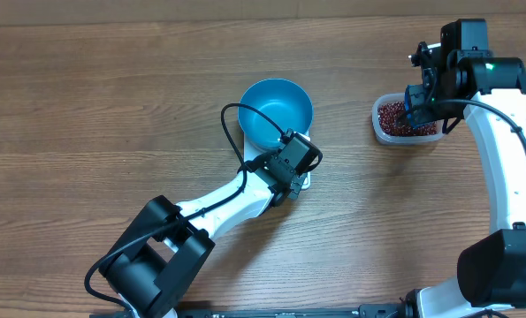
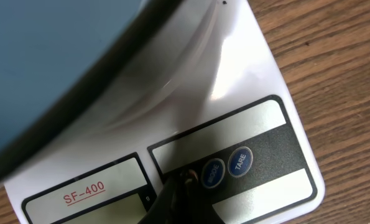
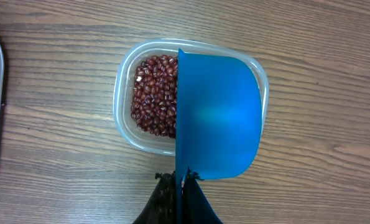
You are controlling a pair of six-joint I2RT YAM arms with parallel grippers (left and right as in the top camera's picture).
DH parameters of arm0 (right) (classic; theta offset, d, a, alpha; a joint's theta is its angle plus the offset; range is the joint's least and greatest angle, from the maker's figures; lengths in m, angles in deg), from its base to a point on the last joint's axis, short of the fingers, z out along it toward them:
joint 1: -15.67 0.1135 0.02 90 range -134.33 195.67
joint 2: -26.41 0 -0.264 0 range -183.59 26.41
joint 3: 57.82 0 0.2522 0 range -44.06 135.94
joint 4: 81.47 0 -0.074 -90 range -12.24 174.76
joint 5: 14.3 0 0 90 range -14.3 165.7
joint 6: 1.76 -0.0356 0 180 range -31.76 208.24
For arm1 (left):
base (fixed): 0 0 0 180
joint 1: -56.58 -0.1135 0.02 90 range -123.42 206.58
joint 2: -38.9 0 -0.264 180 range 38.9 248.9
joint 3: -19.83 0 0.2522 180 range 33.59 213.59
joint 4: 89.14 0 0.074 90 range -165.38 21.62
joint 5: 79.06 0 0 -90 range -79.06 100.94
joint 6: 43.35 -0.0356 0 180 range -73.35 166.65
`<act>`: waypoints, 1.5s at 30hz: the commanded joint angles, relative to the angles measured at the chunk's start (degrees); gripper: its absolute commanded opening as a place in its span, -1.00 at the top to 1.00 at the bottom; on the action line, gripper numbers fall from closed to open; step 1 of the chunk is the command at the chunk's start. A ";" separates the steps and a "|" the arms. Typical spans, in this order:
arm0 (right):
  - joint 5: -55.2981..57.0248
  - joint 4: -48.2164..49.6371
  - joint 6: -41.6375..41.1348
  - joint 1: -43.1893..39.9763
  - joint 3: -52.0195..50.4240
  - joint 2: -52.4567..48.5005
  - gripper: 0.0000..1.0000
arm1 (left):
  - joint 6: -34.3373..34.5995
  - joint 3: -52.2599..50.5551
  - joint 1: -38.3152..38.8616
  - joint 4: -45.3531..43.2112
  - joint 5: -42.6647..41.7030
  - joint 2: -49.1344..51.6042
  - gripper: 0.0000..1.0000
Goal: Scoop item into bowl and weigh 150g on scale
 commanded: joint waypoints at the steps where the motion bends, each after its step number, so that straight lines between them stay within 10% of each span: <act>1: -0.50 0.31 -0.48 0.07 1.33 0.20 0.93 | 0.55 -0.31 0.37 -0.11 -0.09 0.76 0.92; 45: -0.50 0.33 -0.48 0.07 1.33 0.20 0.93 | 0.81 -0.31 0.37 -0.50 0.22 1.95 0.92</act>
